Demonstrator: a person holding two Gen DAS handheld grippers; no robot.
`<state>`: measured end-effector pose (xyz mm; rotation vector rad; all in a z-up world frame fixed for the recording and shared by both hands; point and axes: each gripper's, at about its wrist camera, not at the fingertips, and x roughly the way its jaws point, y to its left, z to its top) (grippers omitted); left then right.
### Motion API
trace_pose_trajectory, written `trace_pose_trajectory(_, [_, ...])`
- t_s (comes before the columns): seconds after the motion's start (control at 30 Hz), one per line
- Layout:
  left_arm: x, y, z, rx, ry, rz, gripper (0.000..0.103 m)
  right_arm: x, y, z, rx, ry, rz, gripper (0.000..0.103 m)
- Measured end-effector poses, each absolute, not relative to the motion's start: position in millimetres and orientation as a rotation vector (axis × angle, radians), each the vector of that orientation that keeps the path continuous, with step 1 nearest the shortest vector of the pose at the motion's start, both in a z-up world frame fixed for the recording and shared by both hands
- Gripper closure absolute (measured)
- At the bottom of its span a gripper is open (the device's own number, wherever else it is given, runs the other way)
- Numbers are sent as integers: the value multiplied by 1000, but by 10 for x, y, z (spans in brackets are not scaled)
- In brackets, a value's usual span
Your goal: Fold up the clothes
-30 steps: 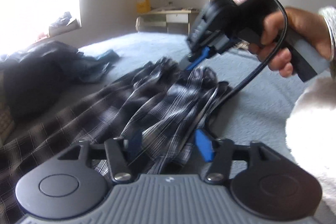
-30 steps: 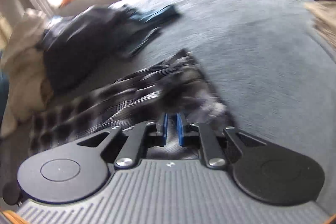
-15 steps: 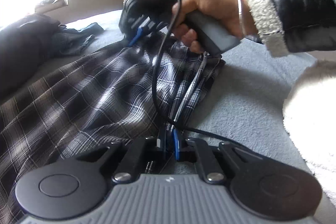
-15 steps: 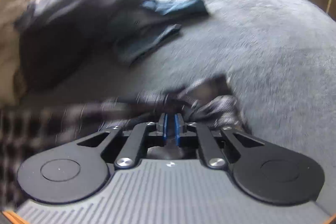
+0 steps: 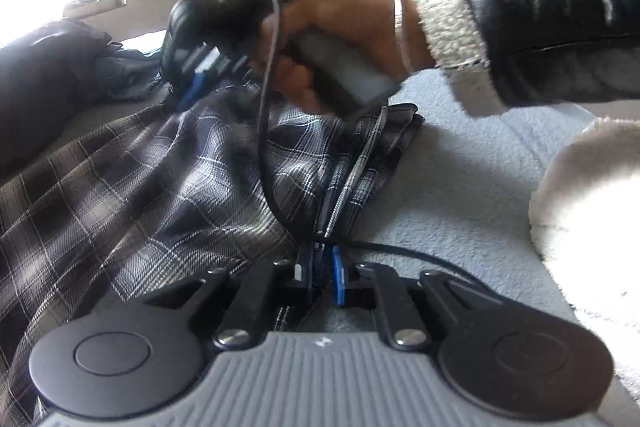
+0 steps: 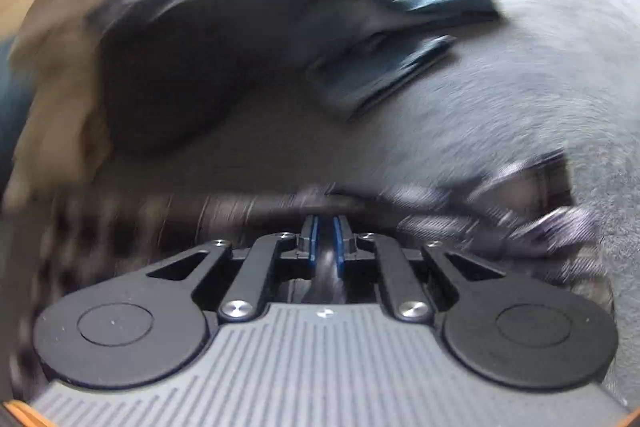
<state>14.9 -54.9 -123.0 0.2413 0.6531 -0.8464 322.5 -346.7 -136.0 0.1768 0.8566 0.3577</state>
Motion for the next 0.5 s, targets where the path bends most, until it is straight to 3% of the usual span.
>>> trace_pose_trajectory(0.23, [121,-544,-1234,243,643,-861,91,2823,-3631,-1058,211,809,488,93])
trace_pose_trajectory(0.5, [63,-569,-1246,244,641,-850,90,2954,-2697,-1352,51,1034,829,94])
